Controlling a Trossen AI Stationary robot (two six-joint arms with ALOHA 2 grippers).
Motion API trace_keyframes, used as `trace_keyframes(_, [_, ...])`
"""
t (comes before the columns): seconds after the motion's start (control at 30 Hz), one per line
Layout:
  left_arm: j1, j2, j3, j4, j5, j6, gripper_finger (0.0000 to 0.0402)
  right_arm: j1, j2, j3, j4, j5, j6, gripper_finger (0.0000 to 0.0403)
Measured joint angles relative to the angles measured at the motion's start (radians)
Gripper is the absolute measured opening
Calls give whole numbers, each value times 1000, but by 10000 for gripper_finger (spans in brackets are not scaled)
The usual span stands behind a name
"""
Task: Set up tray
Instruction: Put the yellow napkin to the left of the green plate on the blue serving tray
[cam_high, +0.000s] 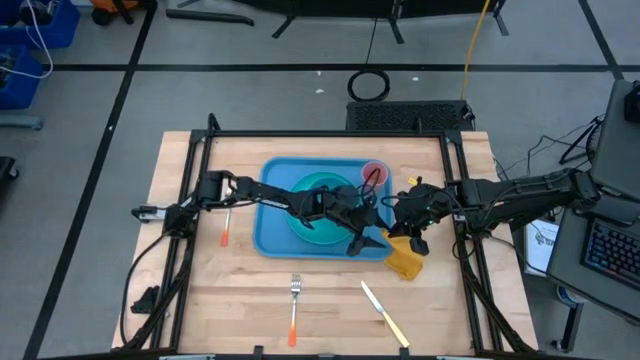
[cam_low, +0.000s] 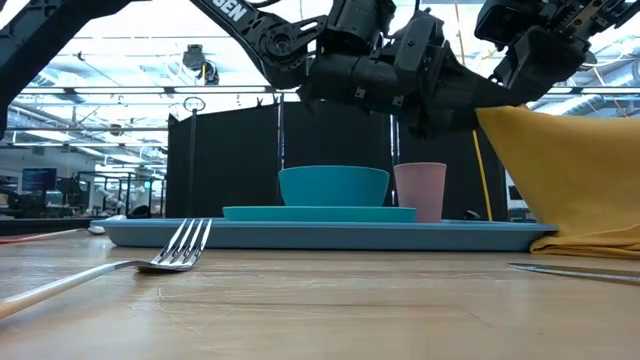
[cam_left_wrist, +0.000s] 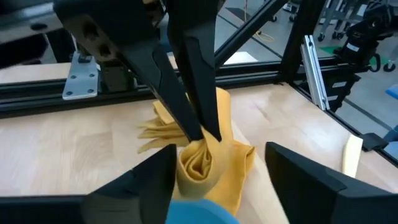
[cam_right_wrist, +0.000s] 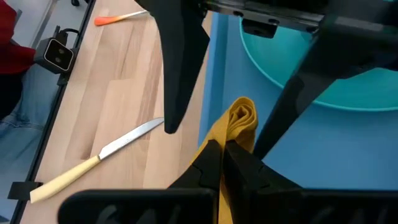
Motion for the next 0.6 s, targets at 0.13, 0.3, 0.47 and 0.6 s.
trace_keyframes(0.13, [0,0,0,-8,-6,4,204,0,0,0,0,0,0,0])
trace_keyframes(0.3, [0,0,0,6,-3,13,159,0,0,0,4,-1,0,0])
trace_keyframes(0.47, [-1,0,0,24,10,25,110,0,0,0,12,-24,0,0])
trace_keyframes(0.6, [0,0,0,19,19,32,60,0,0,0,17,-26,-7,0])
